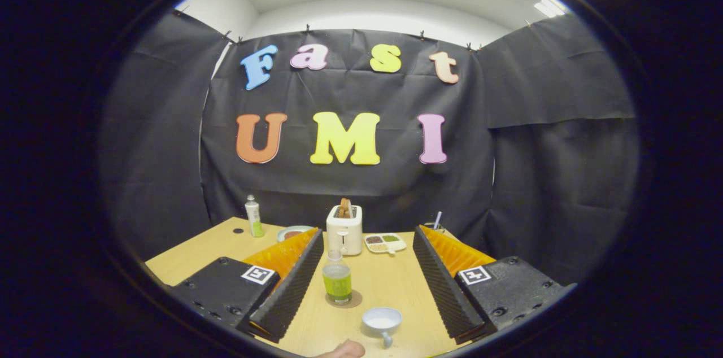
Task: Take the bottle from table, then pour the juice into the cup, finally place the bottle on the coaster
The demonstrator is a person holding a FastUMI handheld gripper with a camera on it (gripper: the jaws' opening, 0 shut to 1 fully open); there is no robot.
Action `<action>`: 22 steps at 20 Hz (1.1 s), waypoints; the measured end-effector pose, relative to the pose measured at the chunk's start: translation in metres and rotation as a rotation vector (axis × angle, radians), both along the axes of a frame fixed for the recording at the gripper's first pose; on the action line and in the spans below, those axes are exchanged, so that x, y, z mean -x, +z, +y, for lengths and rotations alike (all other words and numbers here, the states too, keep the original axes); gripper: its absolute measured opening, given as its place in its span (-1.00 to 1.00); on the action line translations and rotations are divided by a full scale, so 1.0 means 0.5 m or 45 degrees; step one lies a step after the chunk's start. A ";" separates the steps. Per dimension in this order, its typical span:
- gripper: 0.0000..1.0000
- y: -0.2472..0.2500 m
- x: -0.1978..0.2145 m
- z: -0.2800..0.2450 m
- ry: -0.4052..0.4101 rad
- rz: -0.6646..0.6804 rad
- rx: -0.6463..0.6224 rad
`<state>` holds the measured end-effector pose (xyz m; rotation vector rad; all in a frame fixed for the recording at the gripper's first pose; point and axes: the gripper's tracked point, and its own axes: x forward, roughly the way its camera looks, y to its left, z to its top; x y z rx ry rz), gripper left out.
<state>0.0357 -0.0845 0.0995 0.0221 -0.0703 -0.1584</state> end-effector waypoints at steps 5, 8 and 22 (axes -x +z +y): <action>1.00 -0.035 0.091 -0.011 0.019 0.072 -0.025; 1.00 -0.062 0.125 -0.015 0.048 0.076 -0.080; 1.00 -0.169 0.178 -0.008 0.031 -0.013 0.008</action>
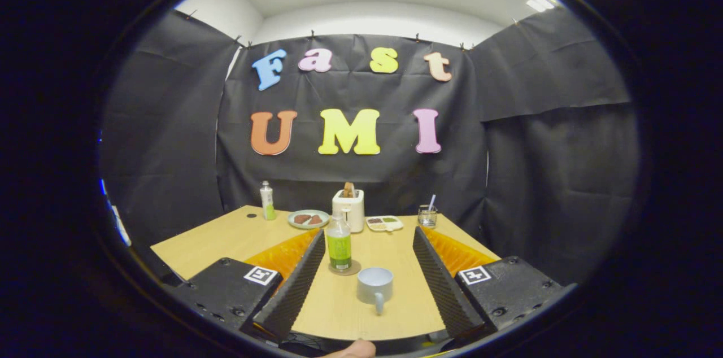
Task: Take the bottle from table, then pour the juice into the cup, finally place the bottle on the coaster
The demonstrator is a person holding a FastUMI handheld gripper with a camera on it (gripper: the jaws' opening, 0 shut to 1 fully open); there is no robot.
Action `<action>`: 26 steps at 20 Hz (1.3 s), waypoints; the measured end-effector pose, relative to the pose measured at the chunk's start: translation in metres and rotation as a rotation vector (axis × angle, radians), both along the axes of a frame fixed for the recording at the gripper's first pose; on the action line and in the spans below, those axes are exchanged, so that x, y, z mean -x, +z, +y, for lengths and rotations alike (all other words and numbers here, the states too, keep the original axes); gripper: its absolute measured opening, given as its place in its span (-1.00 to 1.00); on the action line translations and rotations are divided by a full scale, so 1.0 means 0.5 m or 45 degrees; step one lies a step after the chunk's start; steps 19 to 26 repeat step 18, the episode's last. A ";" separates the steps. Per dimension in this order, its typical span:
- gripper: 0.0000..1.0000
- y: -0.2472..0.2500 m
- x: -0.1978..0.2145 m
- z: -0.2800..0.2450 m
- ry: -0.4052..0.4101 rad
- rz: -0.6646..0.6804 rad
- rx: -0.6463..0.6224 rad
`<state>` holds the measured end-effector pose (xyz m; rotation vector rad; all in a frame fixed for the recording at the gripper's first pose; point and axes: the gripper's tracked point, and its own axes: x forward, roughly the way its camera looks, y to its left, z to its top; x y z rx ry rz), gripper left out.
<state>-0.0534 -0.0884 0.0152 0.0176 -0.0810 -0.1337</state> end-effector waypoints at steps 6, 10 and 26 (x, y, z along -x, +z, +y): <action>1.00 -0.009 0.006 0.002 0.000 -0.010 -0.023; 1.00 -0.012 0.008 0.005 0.008 -0.012 -0.033; 1.00 -0.013 0.005 0.000 -0.010 -0.016 -0.030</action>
